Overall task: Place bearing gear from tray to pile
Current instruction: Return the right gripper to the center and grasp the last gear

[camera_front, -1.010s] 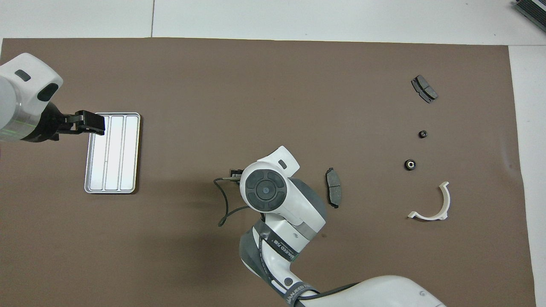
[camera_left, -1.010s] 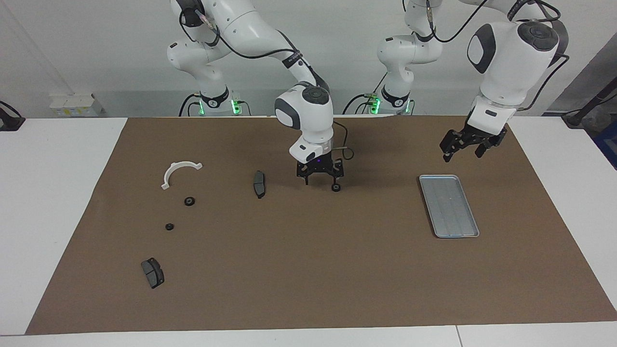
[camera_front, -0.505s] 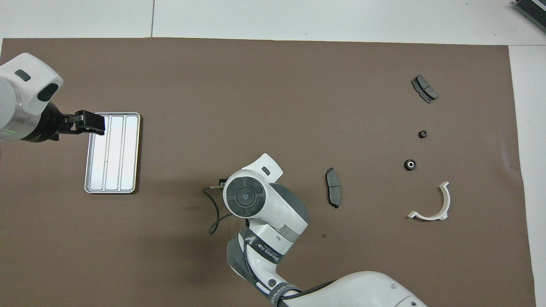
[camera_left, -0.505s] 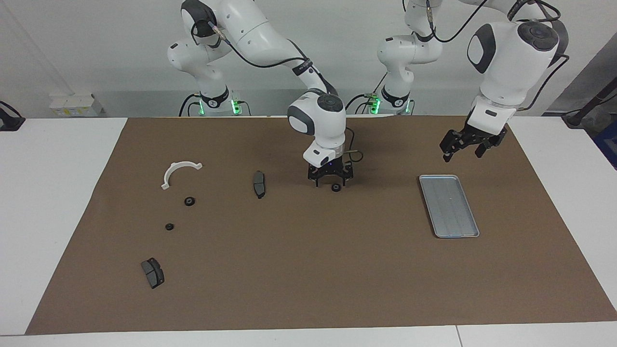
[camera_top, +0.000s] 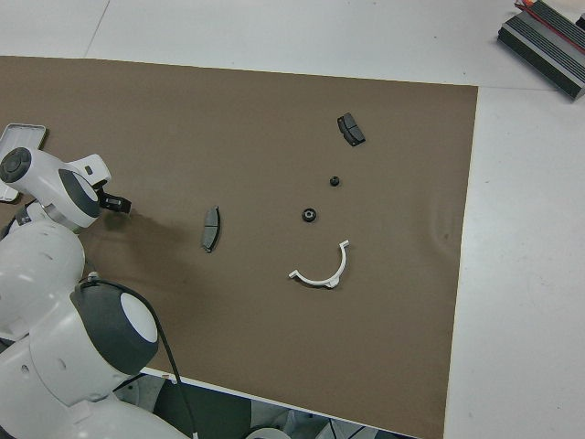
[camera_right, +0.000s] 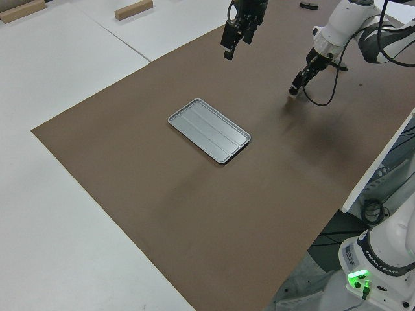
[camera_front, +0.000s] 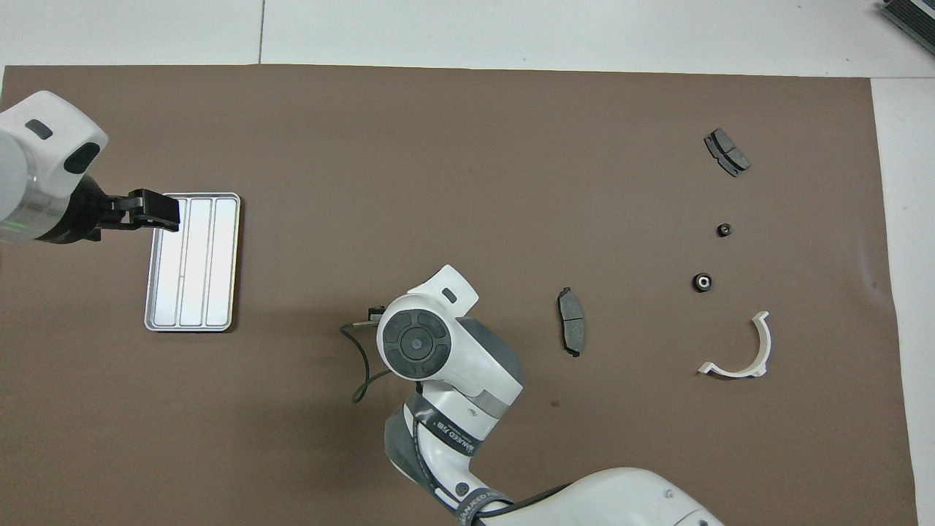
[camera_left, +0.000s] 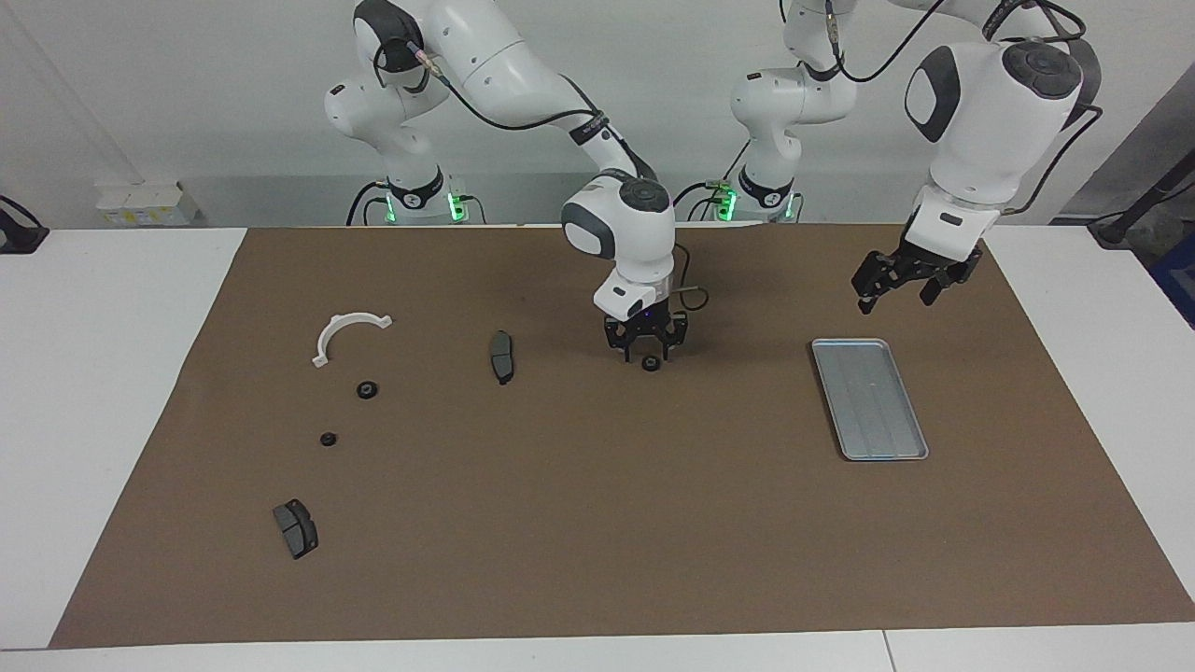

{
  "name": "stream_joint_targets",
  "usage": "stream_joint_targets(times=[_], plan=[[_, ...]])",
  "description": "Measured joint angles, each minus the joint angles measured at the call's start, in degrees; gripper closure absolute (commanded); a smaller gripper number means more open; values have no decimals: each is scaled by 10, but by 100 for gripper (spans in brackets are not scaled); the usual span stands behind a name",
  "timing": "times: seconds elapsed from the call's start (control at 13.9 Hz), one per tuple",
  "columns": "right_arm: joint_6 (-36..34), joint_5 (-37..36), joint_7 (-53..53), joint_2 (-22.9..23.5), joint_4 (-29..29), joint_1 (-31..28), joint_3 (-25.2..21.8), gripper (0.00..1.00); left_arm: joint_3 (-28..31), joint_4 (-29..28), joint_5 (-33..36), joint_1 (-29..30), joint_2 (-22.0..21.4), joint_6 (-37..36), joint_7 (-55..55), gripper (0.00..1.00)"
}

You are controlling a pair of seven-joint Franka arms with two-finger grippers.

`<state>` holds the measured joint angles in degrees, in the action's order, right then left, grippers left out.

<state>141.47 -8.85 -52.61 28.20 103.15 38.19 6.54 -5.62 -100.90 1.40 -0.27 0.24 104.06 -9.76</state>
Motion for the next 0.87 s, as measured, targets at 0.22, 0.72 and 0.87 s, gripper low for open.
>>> stream_joint_targets(times=[0.22, 0.72, 0.87], plan=[[11, 0, -1, 2, 0, 0, 0, 42, 0, 0, 0, 0, 0, 0, 0, 0], [14, 0, -11, 3, 1, -1, -2, 46, 0, 0, 0, 0, 0, 0, 0, 0], [14, 0, -13, 4, 2, -1, -2, 57, 0, 0, 0, 0, 0, 0, 0, 0]])
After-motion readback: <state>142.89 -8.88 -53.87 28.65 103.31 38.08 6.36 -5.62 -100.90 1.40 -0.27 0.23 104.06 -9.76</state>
